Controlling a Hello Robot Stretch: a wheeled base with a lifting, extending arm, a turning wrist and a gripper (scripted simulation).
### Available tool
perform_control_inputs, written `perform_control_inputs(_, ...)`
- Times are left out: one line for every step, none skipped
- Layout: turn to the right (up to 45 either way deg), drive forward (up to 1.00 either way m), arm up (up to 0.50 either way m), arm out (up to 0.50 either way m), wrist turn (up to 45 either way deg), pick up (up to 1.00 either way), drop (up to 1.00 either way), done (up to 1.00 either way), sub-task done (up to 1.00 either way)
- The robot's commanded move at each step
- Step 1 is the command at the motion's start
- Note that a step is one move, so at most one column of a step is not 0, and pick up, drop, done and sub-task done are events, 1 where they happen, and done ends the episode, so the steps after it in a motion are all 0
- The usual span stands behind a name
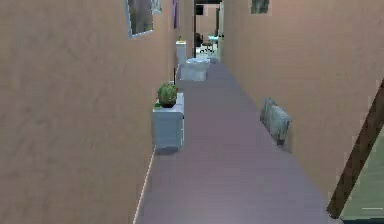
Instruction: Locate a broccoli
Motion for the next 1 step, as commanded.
perform_control_inputs(45.0, 0.0, 0.0, 0.0, 0.0, 0.0, 0.0, 0.0, 0.0)
